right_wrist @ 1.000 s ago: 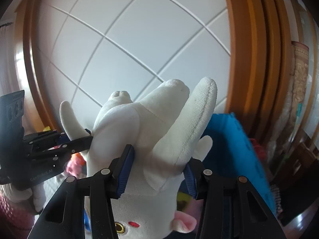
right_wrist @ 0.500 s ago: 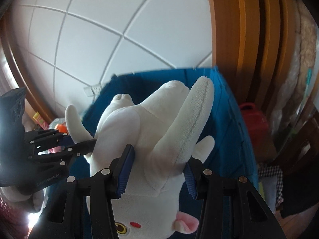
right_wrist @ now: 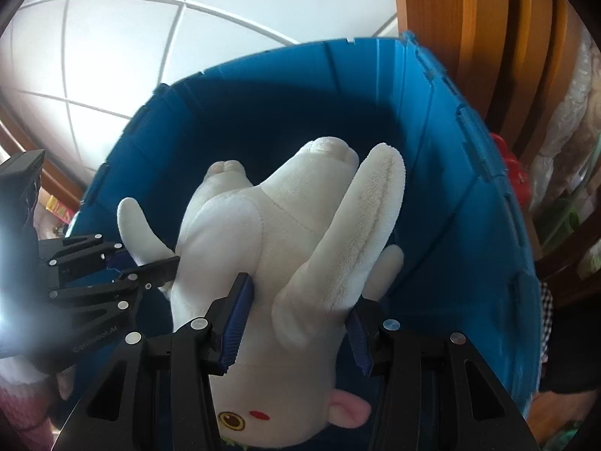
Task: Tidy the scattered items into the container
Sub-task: 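Open both grippers to drop the white cow plush into the crate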
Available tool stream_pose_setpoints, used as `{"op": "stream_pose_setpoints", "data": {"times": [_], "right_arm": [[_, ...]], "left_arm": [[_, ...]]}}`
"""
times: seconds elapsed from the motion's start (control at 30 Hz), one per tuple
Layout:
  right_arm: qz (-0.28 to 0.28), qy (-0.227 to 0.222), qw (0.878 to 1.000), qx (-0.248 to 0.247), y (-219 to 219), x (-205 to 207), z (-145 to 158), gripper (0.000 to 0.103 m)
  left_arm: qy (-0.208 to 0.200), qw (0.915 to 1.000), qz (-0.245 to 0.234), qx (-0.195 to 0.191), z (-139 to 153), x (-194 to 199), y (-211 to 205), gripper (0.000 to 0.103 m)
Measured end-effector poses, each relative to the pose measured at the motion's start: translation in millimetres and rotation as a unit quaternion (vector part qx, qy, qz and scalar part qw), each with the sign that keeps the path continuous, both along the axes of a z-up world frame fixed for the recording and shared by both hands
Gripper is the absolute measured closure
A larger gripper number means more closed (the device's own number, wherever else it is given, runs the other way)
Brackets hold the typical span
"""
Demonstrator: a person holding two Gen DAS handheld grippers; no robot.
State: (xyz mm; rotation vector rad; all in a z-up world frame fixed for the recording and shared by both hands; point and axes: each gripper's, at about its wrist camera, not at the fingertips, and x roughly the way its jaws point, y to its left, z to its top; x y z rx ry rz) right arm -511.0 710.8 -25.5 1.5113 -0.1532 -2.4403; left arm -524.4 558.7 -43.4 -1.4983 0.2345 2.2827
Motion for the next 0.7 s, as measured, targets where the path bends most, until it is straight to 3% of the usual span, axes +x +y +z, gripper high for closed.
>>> {"op": "stream_pose_setpoints", "data": {"times": [0.1, 0.17, 0.2, 0.23, 0.3, 0.37, 0.7], "right_arm": [[-0.001, -0.026, 1.000, 0.007, -2, -15, -15, 0.056], [-0.007, -0.042, 0.999, 0.006, -2, -21, -24, 0.051], [-0.010, -0.049, 0.999, 0.004, -1, -22, -28, 0.048], [-0.012, -0.054, 0.998, 0.005, 0, -23, -31, 0.043], [-0.016, -0.057, 0.998, 0.013, 1, -23, -33, 0.034], [-0.016, -0.060, 0.998, 0.015, 1, -21, -30, 0.026], [-0.009, -0.047, 0.997, 0.058, -6, 26, -1, 0.018]], "left_arm": [[-0.028, 0.9995, 0.007, -0.015, -15, -9, 0, 0.083], [-0.050, 0.9979, 0.015, -0.038, -25, -12, 2, 0.074], [-0.055, 0.9970, 0.017, -0.051, -29, -12, 2, 0.056], [-0.055, 0.9965, 0.019, -0.059, -31, -11, 3, 0.030], [-0.045, 0.9966, 0.022, -0.065, -28, -9, 3, 0.009], [-0.039, 0.9971, 0.023, -0.061, -22, -4, 2, 0.008], [-0.004, 0.9994, 0.013, -0.031, 25, 44, -26, 0.008]]}}
